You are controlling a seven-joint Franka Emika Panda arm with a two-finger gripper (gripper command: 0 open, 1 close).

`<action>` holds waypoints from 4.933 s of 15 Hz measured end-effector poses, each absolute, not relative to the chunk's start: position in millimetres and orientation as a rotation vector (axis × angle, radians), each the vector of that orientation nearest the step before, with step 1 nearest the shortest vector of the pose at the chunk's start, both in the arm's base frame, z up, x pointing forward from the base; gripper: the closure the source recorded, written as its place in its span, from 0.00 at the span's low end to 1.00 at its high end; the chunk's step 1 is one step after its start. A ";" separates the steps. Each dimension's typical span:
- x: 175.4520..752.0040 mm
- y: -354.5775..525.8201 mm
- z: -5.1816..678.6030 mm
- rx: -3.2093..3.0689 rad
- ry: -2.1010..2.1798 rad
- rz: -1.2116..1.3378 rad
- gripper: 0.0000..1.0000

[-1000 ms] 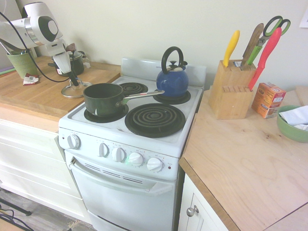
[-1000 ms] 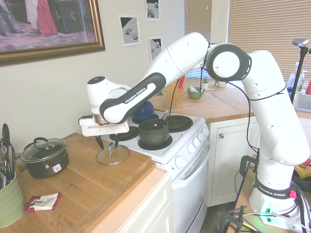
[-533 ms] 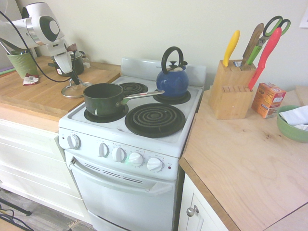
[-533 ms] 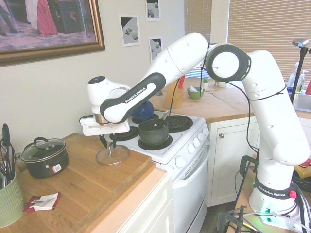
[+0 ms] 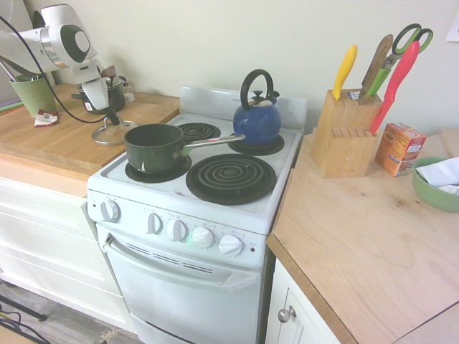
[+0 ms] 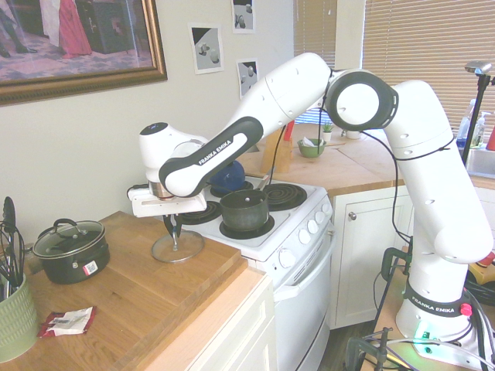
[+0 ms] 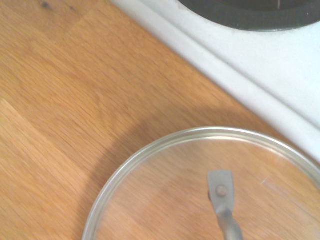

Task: Cover the lid of the pot

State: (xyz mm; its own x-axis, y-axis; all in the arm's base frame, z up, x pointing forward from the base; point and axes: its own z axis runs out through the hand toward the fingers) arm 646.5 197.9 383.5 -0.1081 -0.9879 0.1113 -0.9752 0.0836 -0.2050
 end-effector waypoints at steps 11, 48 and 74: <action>622.8 110.3 498.6 -1.896 2.275 -0.388 1.00; 574.0 -20.3 449.0 -1.920 2.368 -0.363 1.00; 549.3 -11.1 444.3 -1.954 2.364 -0.354 0.00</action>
